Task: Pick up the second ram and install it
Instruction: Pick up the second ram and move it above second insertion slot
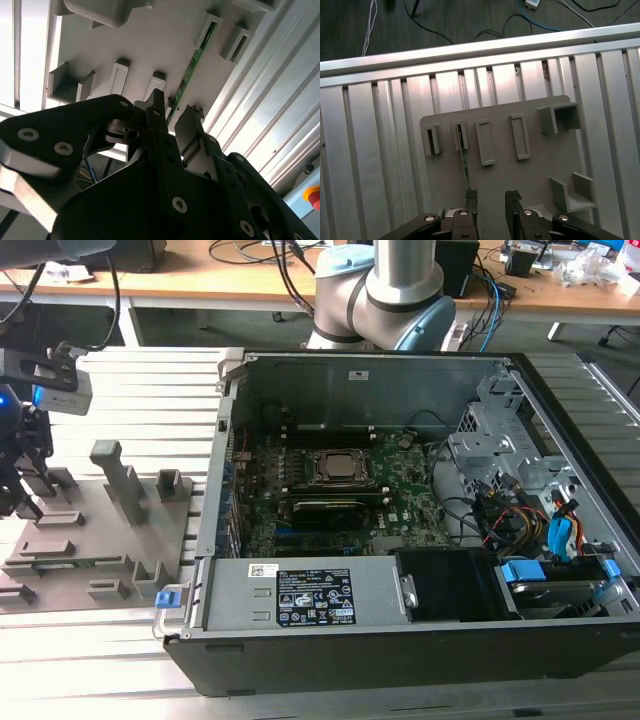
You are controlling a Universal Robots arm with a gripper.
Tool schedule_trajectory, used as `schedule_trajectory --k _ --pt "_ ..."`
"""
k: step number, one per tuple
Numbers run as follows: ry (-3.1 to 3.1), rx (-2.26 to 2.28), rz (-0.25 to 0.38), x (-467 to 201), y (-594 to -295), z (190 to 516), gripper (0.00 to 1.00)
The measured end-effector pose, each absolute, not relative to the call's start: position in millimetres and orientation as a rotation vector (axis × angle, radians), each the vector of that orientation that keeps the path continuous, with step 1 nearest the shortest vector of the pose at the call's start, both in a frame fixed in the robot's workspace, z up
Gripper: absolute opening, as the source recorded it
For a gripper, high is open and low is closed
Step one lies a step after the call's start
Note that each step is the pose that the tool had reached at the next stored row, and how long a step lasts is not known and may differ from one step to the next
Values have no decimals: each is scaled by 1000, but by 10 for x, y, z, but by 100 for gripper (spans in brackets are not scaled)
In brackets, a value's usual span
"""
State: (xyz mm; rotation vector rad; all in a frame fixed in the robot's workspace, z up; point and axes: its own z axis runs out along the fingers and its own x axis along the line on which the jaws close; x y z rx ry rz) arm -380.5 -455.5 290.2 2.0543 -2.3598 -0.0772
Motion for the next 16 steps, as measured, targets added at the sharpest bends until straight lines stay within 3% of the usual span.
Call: schedule_trajectory --k 16 --pt "-2358 2057 -77 -3804 -4555 2668 36"
